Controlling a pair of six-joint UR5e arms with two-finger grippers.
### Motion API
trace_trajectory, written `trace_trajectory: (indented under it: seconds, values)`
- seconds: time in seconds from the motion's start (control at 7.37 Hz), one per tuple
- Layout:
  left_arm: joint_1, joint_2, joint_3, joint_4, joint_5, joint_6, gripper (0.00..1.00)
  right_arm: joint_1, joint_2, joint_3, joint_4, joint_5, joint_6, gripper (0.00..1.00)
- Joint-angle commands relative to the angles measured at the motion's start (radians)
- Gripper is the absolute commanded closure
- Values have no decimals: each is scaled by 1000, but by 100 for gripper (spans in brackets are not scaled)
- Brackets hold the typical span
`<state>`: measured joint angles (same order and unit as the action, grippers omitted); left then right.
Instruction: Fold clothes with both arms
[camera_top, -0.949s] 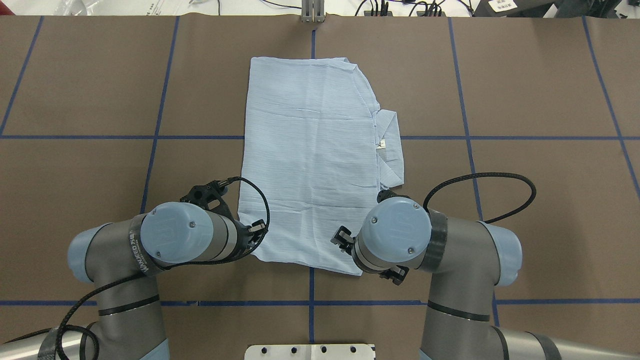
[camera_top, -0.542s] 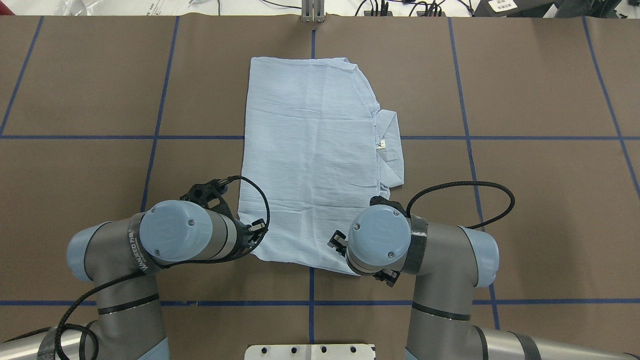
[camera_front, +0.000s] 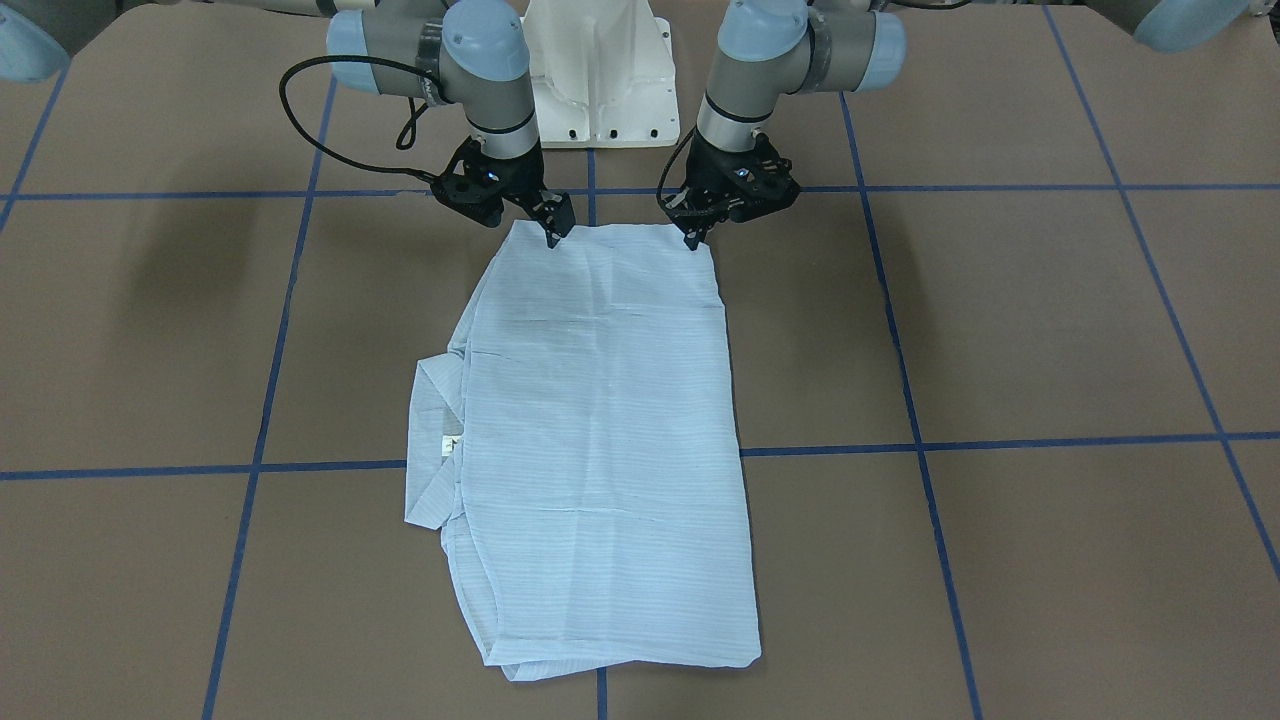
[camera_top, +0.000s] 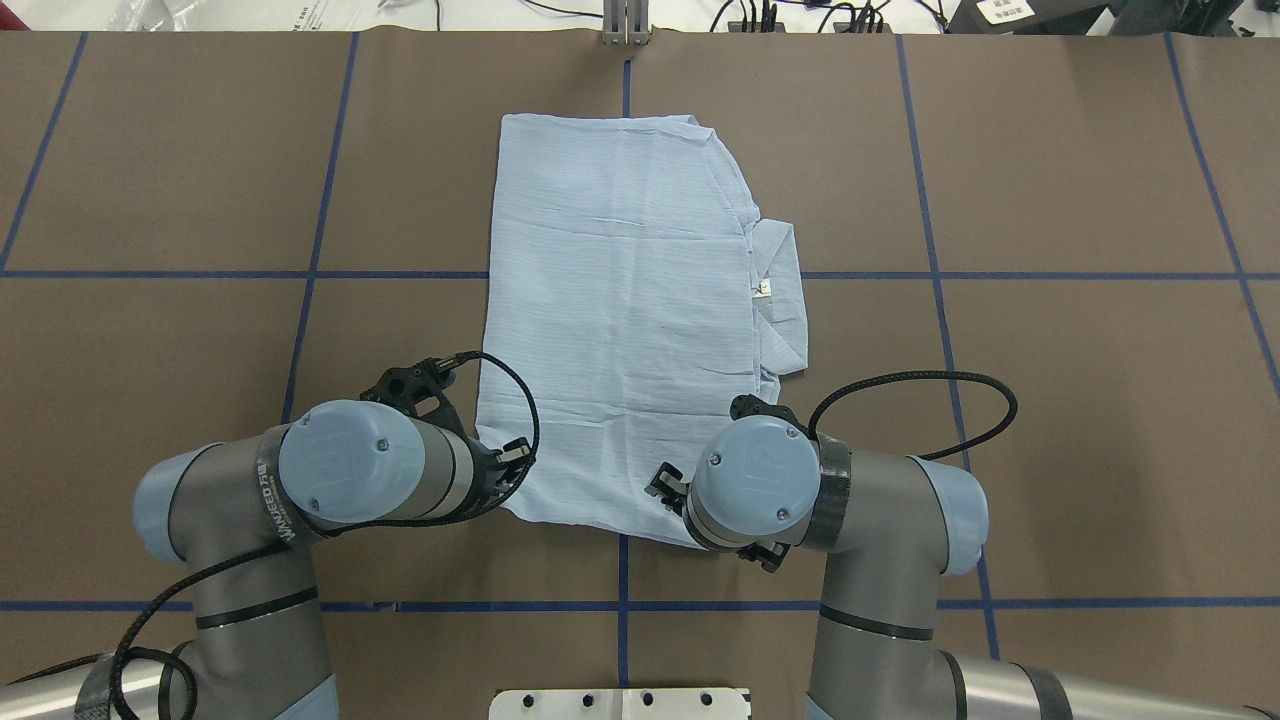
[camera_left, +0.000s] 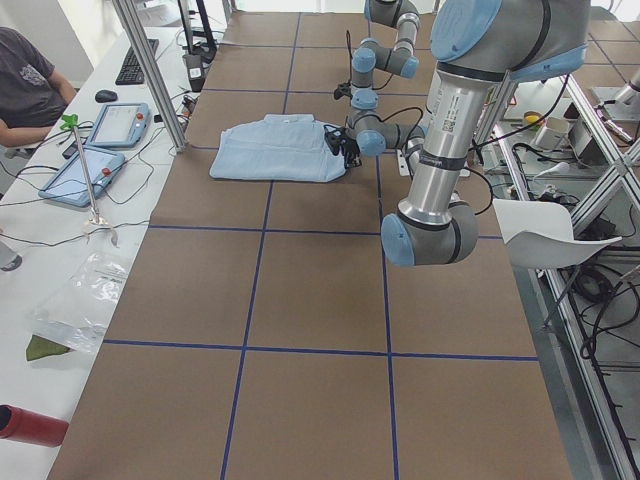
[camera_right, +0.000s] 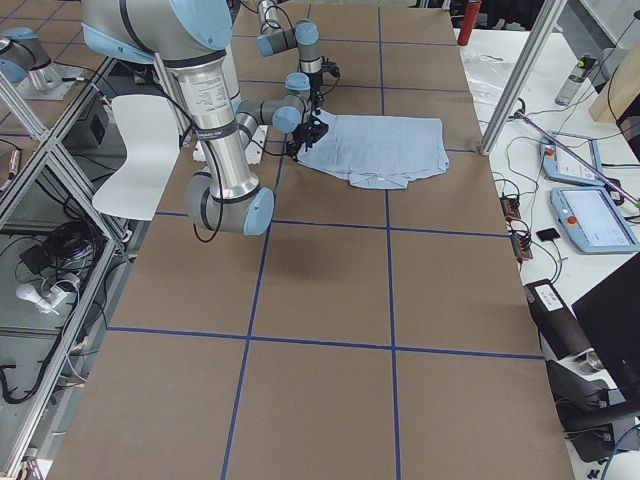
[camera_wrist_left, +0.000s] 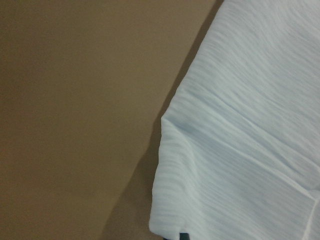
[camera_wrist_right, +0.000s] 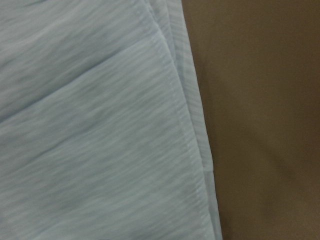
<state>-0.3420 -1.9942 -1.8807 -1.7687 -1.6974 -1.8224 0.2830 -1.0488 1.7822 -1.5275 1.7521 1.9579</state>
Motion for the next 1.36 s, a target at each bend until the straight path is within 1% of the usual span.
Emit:
trace_trajectory:
  seconds: [0.0, 0.14, 0.27, 0.41, 0.68, 0.81, 1.08, 1.22]
  values:
    - [0, 0, 0, 0, -1, 0, 100, -2, 1, -24, 12, -2, 4, 0]
    - [0, 0, 2, 0, -1, 0, 100, -2, 3, -24, 12, 0, 4, 0]
    - [0, 0, 2, 0, -1, 0, 100, -2, 3, -24, 12, 0, 3, 3]
    - [0, 0, 3, -2, 1, 0, 100, -2, 3, -24, 13, 1, 4, 18]
    - [0, 0, 6, -2, -1, 0, 100, -2, 4, -14, 14, 1, 3, 43]
    - [0, 0, 6, -3, -1, 0, 100, -2, 4, -15, 14, 1, 3, 51]
    - [0, 0, 8, -3, 1, 0, 100, -2, 4, -15, 12, 3, 1, 50]
    - [0, 0, 9, -3, 1, 0, 100, -1, 3, -15, 12, 3, -1, 41]
